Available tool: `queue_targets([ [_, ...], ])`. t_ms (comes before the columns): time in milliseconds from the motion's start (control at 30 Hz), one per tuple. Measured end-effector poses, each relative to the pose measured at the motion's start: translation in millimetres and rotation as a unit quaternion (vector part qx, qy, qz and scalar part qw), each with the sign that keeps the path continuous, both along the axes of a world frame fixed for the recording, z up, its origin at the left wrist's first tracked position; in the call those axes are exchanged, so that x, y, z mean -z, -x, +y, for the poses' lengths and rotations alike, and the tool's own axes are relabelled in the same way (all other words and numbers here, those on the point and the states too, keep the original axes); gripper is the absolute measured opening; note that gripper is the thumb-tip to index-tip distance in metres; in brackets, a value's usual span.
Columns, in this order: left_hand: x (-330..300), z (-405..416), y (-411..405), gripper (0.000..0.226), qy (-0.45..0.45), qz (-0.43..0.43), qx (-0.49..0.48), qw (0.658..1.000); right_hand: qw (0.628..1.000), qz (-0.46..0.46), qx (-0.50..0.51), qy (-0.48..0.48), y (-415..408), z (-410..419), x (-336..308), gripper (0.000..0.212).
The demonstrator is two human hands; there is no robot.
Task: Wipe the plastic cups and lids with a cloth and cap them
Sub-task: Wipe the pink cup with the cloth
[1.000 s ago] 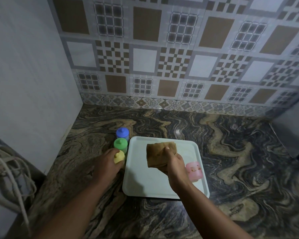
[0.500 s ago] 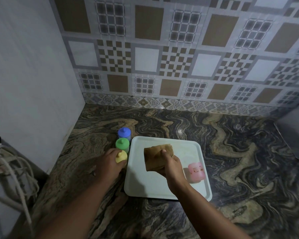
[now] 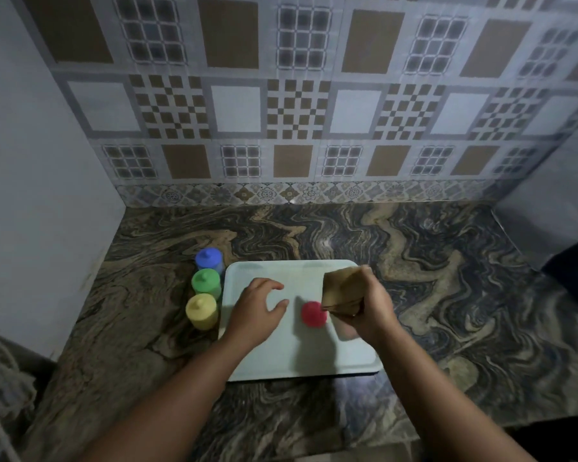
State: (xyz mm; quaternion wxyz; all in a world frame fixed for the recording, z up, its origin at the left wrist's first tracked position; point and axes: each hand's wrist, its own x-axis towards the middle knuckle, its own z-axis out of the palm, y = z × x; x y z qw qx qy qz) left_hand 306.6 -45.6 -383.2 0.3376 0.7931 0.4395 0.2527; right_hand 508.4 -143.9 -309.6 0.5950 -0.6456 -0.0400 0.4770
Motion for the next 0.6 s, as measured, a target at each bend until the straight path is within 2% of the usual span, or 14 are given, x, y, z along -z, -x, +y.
queue_targets([
  [100, -1.1, -7.3, -48.7, 0.034, 0.049, 0.047, 0.065, 0.996, 0.995, 0.020, 0.102, 0.009, -39.9, -13.8, 5.8, 0.024],
  [267, 2.0, -16.7, -115.8, 0.047, 0.071, 0.150, 0.146, 0.975, 0.983, 0.106, 0.152, -0.005, -84.1, -45.2, 19.9, 0.033],
  [367, 6.1, -16.9, -141.9, 0.053, 0.086, 0.203, 0.162, 0.962, 0.972, 0.173, 0.162, -0.009, -101.2, -66.1, 29.2, 0.035],
  [467, 9.5, -16.3, -152.4, 0.045, 0.094, 0.233, 0.180, 0.951, 0.964, 0.211, 0.162, -0.022, -111.7, -80.8, 40.0, 0.036],
  [600, 11.2, -14.5, -154.8, 0.018, 0.124, 0.216, 0.166, 0.954, 0.969, 0.188, 0.157, -0.035, -116.1, -93.6, 50.0, 0.030],
])
